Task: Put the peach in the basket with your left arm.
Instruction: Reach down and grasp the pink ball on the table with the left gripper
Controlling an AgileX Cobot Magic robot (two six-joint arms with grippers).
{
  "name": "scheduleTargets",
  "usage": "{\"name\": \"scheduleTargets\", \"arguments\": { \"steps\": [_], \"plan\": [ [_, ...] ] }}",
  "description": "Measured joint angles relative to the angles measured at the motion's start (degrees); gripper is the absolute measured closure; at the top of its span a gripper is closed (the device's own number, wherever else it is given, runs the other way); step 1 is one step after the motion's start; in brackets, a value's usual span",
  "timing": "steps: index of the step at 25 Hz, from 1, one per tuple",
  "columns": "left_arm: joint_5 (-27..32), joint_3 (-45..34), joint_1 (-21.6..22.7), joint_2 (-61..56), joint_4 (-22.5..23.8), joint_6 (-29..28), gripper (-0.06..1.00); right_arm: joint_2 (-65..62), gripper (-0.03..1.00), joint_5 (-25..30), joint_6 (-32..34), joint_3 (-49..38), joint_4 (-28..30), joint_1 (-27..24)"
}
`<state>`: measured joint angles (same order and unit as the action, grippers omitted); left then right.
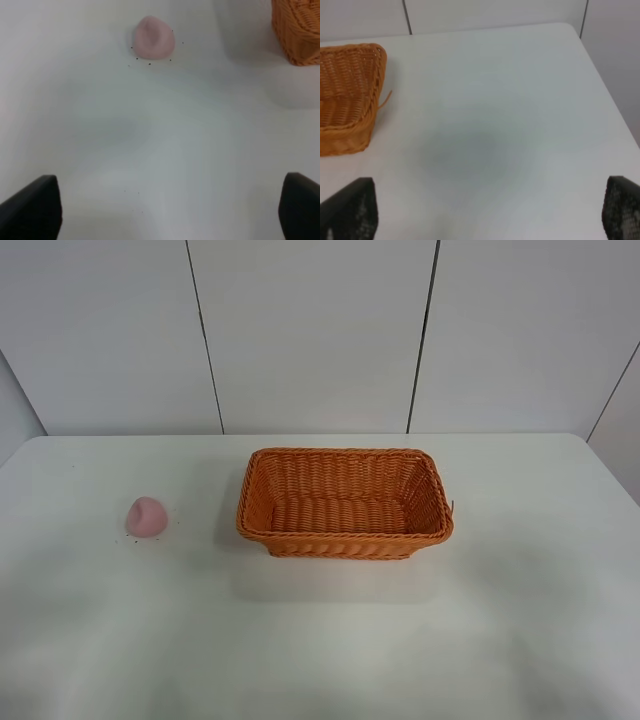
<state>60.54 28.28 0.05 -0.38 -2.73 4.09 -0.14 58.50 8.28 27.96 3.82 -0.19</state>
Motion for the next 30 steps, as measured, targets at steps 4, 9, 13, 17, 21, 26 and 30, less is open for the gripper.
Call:
{"name": "scheduleTargets", "arguments": {
  "steps": [4, 9, 13, 17, 21, 26, 30],
  "plan": [
    [0.0, 0.0, 0.0, 0.0, 0.0, 0.0, -0.02, 0.0, 0.27, 0.0, 0.0, 0.0, 0.0, 0.0],
    [0.0, 0.0, 0.0, 0.0, 0.0, 0.0, -0.02, 0.0, 0.27, 0.0, 0.0, 0.0, 0.0, 0.0],
    [-0.2, 0.2, 0.0, 0.0, 0.1, 1.6, -0.02, 0.0, 0.27, 0.0, 0.0, 0.0, 0.0, 0.0],
    [-0.4, 3.9, 0.0, 6.6, -0.4, 1.8, -0.02, 0.0, 0.27, 0.0, 0.0, 0.0, 0.0, 0.0],
    [0.0, 11.4, 0.0, 20.9, -1.2, 1.8, -0.02, 0.0, 0.27, 0.0, 0.0, 0.0, 0.0, 0.0],
    [0.4, 22.8, 0.0, 43.2, -1.3, 1.8, -0.02, 0.0, 0.27, 0.0, 0.0, 0.0, 0.0, 0.0],
    [0.4, 32.0, 0.0, 60.6, -1.3, 1.8, -0.02, 0.0, 0.27, 0.0, 0.0, 0.0, 0.0, 0.0]
  ]
}}
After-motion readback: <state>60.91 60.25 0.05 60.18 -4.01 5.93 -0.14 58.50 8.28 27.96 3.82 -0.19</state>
